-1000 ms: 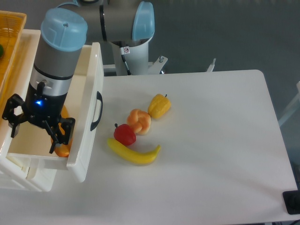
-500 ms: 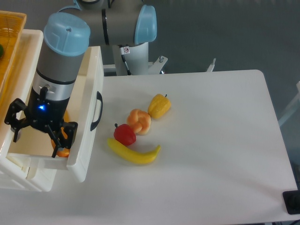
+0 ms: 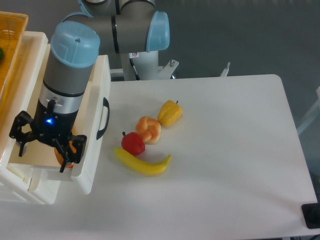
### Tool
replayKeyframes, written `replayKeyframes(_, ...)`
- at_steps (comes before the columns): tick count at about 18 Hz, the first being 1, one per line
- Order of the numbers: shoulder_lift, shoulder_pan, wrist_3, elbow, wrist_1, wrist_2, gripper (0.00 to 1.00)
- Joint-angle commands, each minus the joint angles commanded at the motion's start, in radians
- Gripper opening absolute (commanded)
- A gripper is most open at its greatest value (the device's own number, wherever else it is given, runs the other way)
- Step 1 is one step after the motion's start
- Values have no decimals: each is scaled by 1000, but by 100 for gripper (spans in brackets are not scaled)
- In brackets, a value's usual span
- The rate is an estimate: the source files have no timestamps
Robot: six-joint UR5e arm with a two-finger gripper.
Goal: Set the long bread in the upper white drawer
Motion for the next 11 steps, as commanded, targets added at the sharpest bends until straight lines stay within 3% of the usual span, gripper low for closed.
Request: replayKeyframes(11, -2, -5, -3, -8, -3, 0, 100)
